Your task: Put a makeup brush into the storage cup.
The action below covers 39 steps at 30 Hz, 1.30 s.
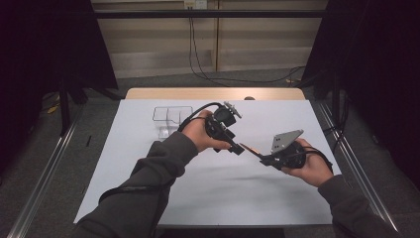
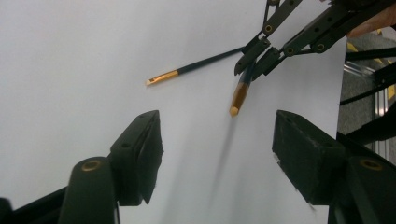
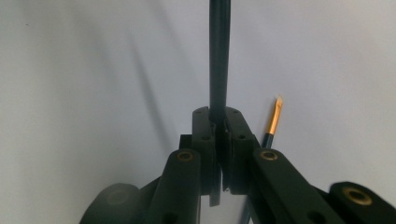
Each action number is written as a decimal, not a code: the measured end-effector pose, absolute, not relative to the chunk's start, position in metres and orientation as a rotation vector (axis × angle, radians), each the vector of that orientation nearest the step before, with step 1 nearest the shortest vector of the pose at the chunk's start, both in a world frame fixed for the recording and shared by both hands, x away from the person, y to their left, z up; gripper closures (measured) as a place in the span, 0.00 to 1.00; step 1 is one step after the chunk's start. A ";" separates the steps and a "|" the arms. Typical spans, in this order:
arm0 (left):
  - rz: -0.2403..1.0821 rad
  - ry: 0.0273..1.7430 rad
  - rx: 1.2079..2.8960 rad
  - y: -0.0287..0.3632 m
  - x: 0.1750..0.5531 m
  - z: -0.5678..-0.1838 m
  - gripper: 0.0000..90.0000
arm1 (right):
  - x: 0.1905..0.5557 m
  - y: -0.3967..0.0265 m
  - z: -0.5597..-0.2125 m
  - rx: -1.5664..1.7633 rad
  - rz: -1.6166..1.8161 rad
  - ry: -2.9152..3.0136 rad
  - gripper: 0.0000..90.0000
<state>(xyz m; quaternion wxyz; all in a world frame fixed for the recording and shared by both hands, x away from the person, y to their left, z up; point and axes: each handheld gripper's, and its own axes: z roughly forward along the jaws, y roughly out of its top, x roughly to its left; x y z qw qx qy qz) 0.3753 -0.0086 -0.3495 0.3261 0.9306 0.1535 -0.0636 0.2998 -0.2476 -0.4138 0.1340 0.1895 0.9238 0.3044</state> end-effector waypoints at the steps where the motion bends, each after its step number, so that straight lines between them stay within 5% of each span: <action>1: -0.166 0.399 2.436 -0.008 0.376 -0.350 0.33 | 0.300 -0.248 -0.415 0.553 0.901 2.680 0.95; 39: -0.105 0.555 2.129 0.012 0.384 -0.366 0.21 | 0.302 -0.256 -0.410 0.830 1.263 2.470 0.95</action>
